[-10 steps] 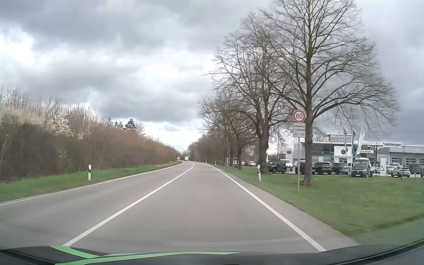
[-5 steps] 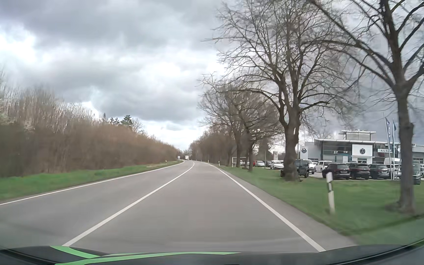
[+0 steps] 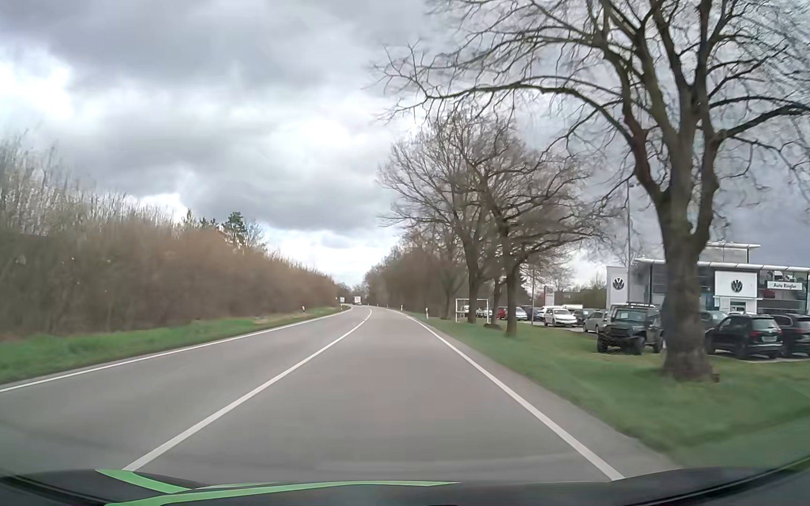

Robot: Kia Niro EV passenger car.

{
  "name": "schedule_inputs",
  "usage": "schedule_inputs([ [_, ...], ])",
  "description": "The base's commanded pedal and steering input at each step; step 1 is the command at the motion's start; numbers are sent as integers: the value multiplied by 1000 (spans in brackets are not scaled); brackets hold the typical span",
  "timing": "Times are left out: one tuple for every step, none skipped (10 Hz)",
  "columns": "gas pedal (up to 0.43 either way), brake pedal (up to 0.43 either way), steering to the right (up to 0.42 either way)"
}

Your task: Follow the waypoints while adhering to traffic rules and regulations

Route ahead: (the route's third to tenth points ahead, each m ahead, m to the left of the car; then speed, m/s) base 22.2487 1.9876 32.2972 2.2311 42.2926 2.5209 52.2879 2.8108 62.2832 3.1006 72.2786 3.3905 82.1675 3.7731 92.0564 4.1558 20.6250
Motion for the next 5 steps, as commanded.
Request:
schedule_inputs([
  [209,0,-2],
  [209,0,-3],
  [209,0,-2],
  [209,0,-2],
  [209,0,-2],
])
